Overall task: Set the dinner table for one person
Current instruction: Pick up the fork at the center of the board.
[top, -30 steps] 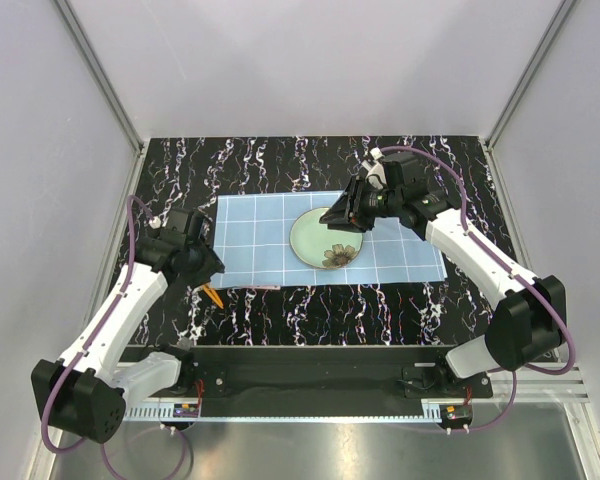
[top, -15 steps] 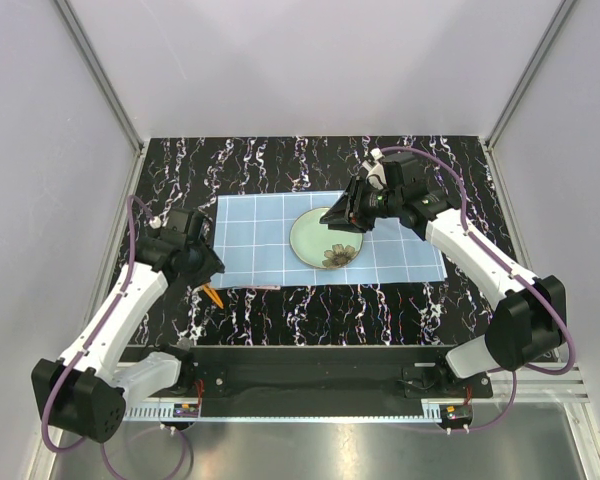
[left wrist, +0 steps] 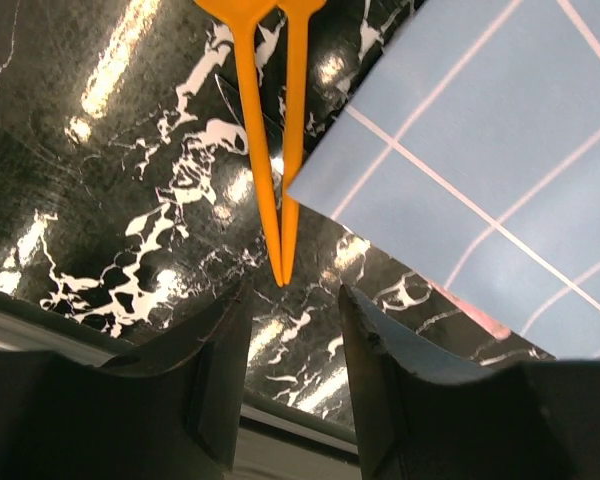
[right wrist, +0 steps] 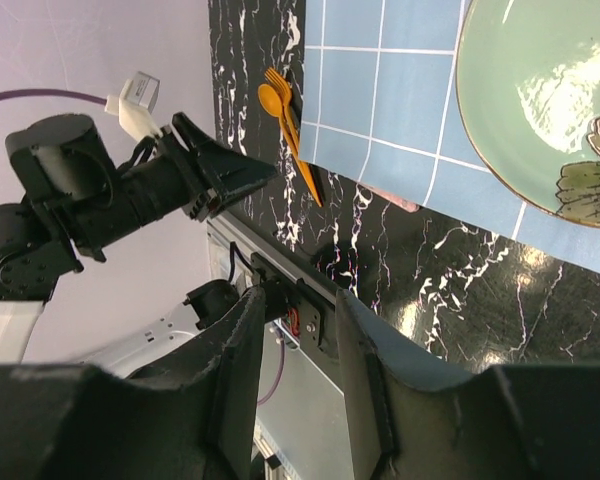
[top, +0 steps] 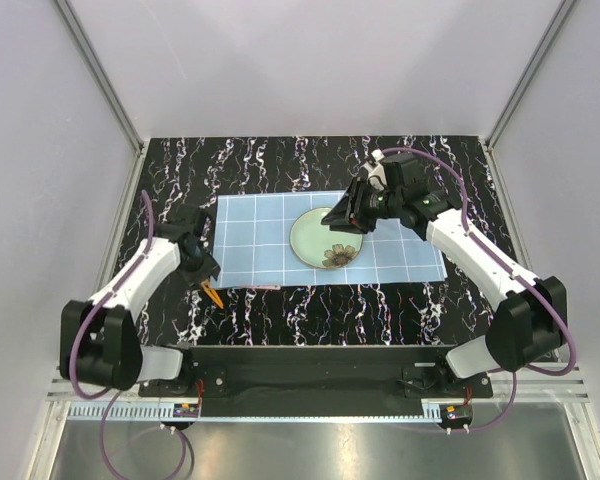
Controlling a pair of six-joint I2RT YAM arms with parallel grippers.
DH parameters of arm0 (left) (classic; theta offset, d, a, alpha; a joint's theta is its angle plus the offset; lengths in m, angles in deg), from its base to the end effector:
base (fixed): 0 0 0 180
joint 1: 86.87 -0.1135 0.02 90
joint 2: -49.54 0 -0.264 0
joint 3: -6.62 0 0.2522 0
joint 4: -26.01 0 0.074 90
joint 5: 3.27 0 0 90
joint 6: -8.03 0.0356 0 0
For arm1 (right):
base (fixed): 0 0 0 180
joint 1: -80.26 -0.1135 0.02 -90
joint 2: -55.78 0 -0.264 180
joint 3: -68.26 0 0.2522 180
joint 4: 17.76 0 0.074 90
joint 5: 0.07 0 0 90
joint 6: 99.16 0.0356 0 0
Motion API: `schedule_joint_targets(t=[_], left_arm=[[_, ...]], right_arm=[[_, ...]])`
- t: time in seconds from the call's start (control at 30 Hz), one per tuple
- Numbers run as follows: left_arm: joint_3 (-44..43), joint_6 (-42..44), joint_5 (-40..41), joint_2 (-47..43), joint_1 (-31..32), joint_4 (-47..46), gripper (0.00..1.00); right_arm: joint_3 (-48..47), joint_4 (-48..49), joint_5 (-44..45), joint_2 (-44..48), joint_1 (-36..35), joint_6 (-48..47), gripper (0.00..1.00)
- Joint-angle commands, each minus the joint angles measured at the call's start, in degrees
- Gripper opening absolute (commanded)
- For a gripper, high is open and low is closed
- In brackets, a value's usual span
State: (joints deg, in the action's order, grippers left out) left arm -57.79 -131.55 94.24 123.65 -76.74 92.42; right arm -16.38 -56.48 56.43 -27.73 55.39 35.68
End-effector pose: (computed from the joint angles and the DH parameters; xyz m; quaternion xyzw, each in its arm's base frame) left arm 0.2199 -0.0346 0.2188 -0.3418 0.9297 -0.0037 0.1370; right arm 0.2861 0.1543 0.3175 0.0236 0.8682 0.4538 0.1992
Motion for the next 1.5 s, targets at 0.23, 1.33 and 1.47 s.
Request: schedule_joint_targets(t=[0.23, 1.33, 1.47], left_arm=[[-7.2, 3.8, 4.3, 9.6, -0.8, -5.4, 0.44], [-9.8, 4.1, 4.8, 17.7, -3.7, -6.4, 0.43], [-10.4, 4.1, 4.7, 18.3, -4.0, -6.4, 0.42]], right_arm=[[-2.4, -3.3, 1.7, 2.1, 0.1, -1.6, 0.42], [-3.0, -5.3, 2.8, 1.7, 2.2, -1.9, 0.43], [-2.9, -5.5, 2.9, 1.6, 2.5, -1.8, 0.43]])
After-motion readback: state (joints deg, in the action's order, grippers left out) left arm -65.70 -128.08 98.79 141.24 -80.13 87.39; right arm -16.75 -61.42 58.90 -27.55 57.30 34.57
